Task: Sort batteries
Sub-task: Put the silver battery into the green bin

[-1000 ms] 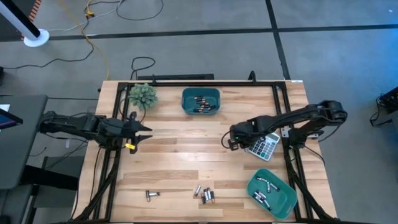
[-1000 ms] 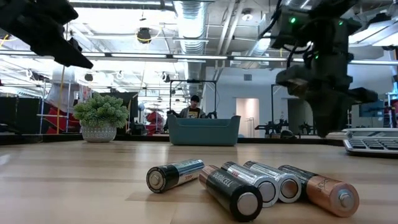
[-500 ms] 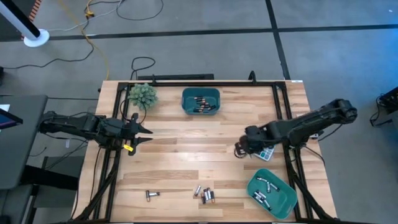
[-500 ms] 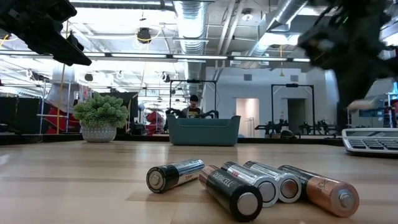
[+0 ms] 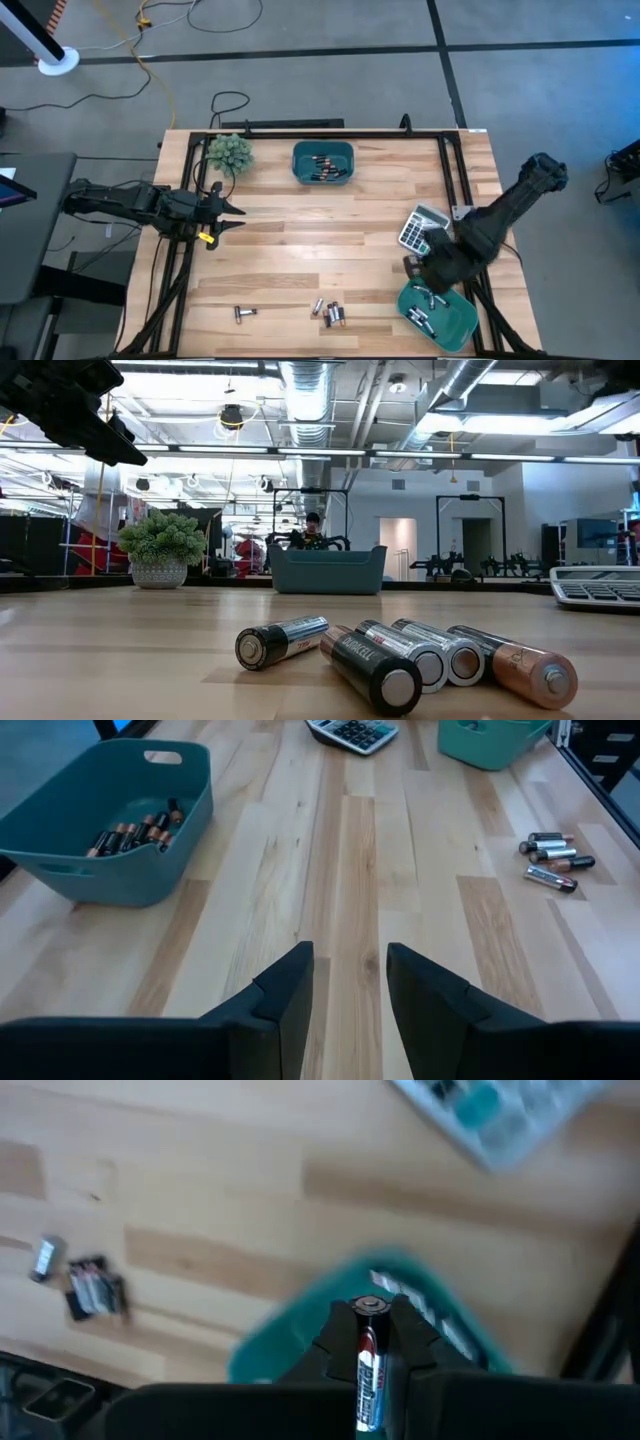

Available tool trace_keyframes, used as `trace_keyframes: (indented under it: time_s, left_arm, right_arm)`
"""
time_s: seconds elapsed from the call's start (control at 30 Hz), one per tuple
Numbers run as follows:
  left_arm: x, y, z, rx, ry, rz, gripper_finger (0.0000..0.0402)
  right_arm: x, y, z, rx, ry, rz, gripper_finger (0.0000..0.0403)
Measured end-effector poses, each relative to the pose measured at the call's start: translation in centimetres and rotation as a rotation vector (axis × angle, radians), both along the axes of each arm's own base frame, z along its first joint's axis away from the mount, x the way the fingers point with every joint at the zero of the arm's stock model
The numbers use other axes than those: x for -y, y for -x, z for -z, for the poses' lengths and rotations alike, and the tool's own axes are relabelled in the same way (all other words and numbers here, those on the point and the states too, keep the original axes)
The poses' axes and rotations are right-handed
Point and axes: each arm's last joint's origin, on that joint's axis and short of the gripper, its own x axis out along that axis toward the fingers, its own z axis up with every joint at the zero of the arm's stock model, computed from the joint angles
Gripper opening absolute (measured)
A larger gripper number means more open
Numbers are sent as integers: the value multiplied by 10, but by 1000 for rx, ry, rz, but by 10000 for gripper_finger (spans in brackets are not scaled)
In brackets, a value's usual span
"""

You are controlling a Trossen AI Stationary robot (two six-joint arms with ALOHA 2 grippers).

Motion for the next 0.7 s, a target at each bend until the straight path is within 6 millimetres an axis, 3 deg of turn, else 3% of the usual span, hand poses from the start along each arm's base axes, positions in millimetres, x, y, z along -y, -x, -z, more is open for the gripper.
trace_keyframes:
  time_s: [0.13,0.27,0.7]
  left_arm:
    - [0,0,0,0,0,0,125]
    - [0,0,0,0,0,0,125]
    - [0,0,0,1,0,0,125]
  right_arm:
    - [-31,14,10,-23,-27,23,18]
    - [-57,4,26,6,-69,-13,18]
    - [-85,-16,94,-170,84,-105,18]
